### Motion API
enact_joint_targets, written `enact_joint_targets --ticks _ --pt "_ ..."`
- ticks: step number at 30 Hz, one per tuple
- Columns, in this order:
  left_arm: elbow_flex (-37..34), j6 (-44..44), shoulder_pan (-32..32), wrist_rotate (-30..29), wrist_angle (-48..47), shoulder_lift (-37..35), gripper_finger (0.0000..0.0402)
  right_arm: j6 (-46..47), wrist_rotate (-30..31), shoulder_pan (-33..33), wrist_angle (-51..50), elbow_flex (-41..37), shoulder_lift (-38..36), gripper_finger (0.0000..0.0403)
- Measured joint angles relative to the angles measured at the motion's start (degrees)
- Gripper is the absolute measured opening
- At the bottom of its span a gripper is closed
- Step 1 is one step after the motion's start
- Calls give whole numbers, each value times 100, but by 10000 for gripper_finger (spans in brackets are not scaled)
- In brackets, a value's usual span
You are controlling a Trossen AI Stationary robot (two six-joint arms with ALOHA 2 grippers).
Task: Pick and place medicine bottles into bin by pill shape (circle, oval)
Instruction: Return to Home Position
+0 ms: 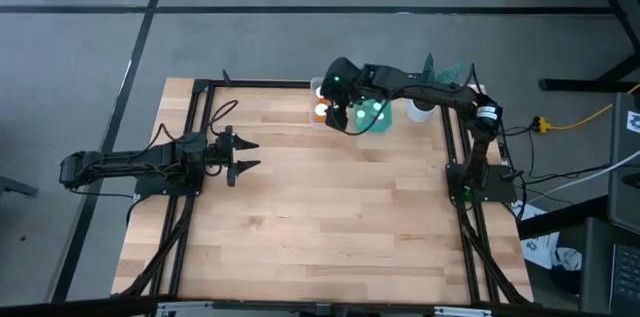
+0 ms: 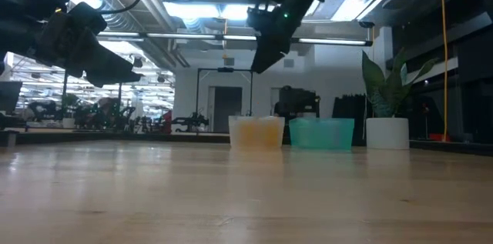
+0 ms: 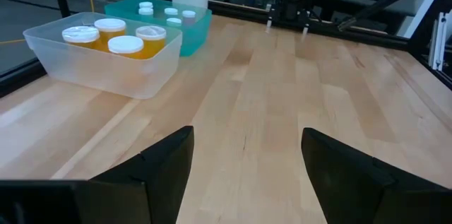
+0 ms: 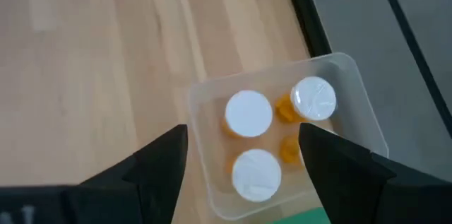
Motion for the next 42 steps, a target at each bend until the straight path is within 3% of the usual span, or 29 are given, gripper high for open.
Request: enact_joint_targets --ticks 16,25,34,38,42 --pt "0 -2 0 -1 4 -2 254 324 23 474 -1364 196 -21 273" --pt "0 -2 2 -1 4 -2 254 163 826 622 -1215 195 -269 273" --pt "0 -2 2 -2 4 -2 254 466 837 649 -407 -6 -330 273" --pt "0 -2 2 -2 4 -2 254 564 442 714 607 -570 -330 273" --pt "0 -2 1 -2 4 -2 254 449 -514 885 1058 -1349 -341 273"
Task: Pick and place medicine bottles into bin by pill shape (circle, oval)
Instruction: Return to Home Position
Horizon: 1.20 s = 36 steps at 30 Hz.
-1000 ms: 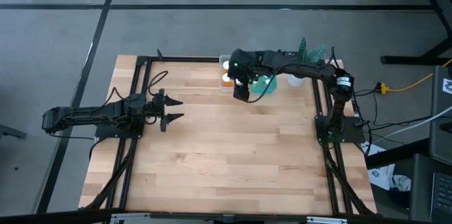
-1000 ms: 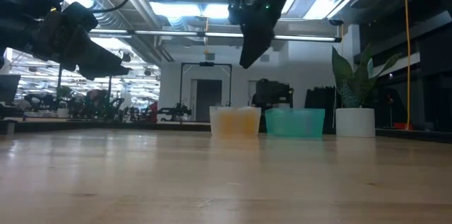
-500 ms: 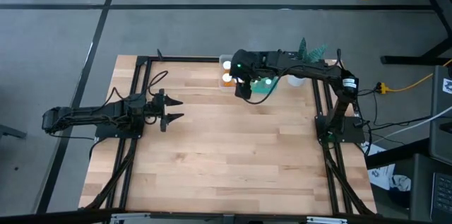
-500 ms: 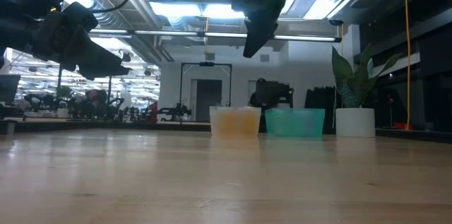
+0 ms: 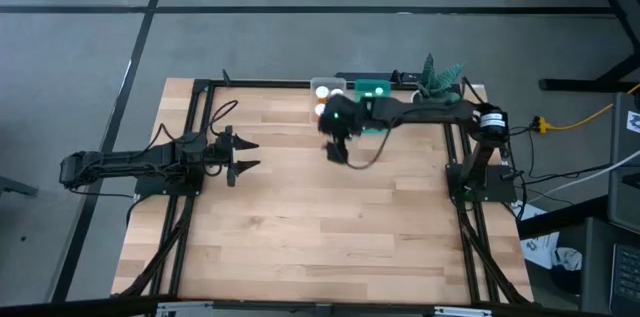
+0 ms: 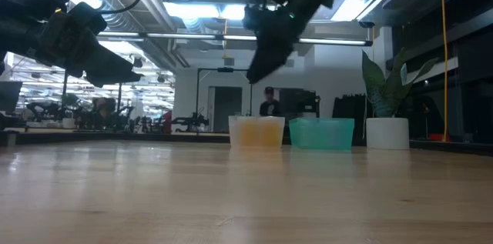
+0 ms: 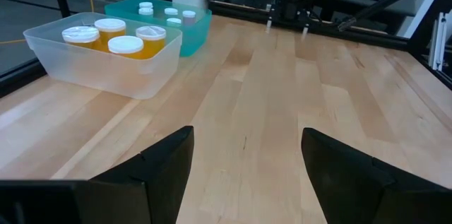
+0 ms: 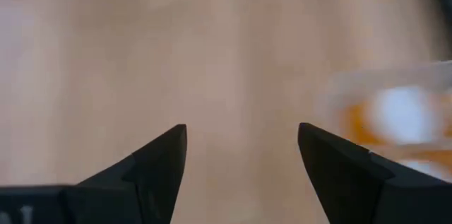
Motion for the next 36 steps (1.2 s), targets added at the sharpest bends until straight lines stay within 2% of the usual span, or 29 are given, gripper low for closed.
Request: enact_joint_targets --ticks 3,8,16,19,28,36 --pt "0 0 1 -2 1 0 254 39 -571 165 149 -585 -208 273" --pt "0 0 -1 -2 7 0 254 337 -371 566 1017 -2031 -1122 273" --pt "-2 0 1 -2 9 -4 254 465 832 1548 2867 -4508 -4157 273" --pt "-2 0 1 -2 9 -4 254 461 963 1805 3348 -5224 -5267 273" --pt "-2 0 1 -2 7 -2 254 627 975 2230 3473 -6597 -8024 273" --pt "-2 0 1 -2 7 -2 254 730 931 2397 2973 -7311 -9791 273"
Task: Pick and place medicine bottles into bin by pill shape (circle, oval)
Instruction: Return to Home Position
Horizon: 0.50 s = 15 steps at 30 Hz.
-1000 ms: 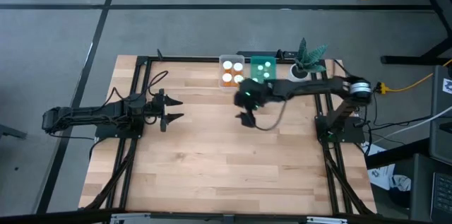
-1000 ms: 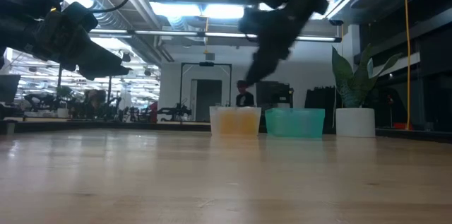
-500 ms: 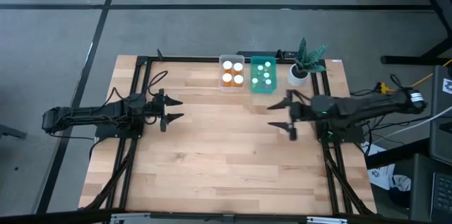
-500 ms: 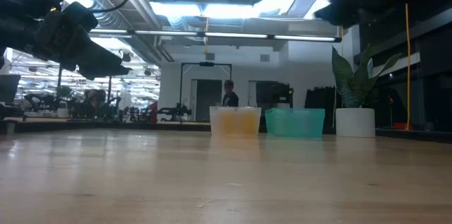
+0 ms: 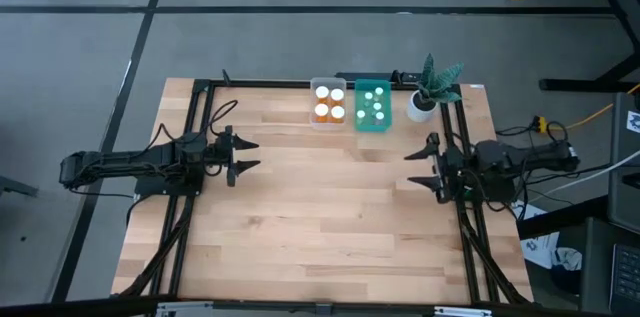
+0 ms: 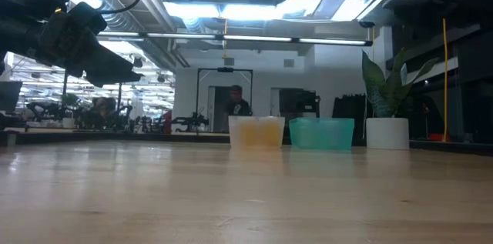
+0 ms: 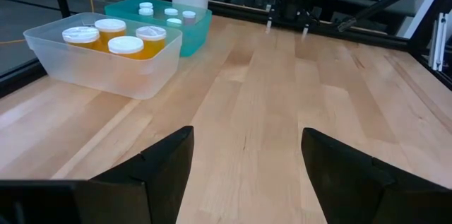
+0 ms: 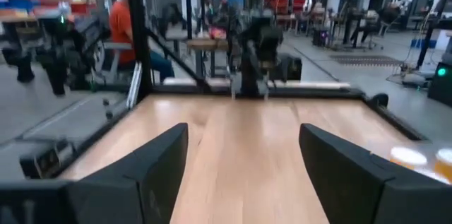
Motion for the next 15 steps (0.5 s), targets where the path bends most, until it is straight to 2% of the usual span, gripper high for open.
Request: enact_joint_targets --ticks 4,10,15 --pt "0 0 0 0 -1 0 254 -18 2 1 -544 -242 -555 273" --pt "0 0 0 2 0 0 254 -151 -4 1 448 -823 -639 273" --pt "0 0 -2 1 2 -2 254 4 -4 1 366 -857 -545 273"
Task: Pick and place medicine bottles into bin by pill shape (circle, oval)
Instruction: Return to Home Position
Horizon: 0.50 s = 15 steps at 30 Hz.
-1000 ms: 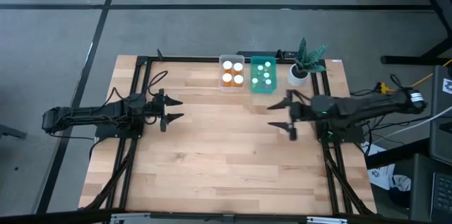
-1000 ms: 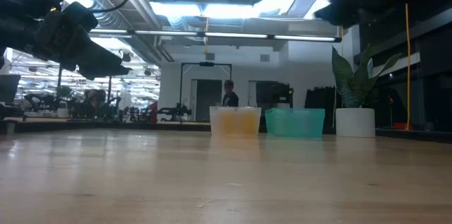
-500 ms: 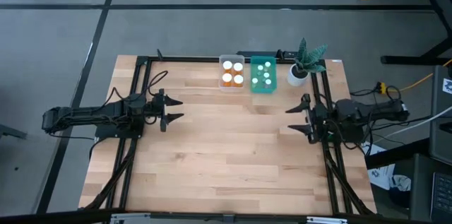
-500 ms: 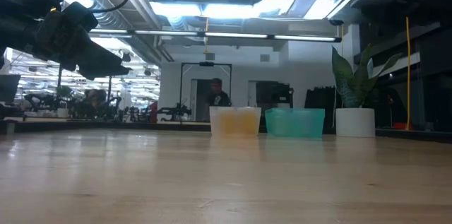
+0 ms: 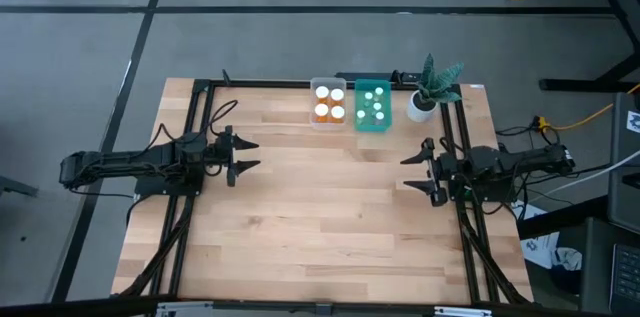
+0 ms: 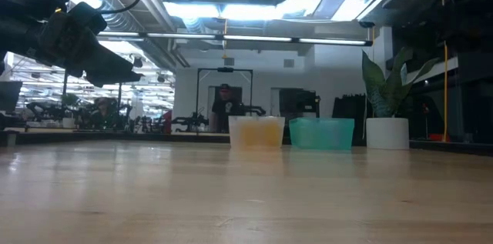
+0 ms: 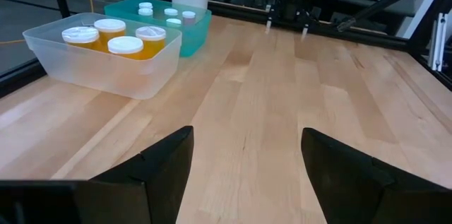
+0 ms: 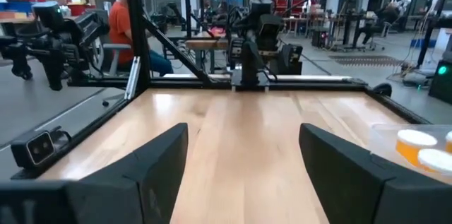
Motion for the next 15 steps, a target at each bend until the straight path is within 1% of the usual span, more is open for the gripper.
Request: enact_joint_targets --ticks 3,7,15 --pt "0 0 -1 0 0 1 254 70 2 0 -28 0 1 273" --pt "0 0 -1 2 0 2 254 -123 2 0 -27 0 1 273" --pt "0 0 -1 2 2 1 254 -126 2 0 -29 0 1 273"
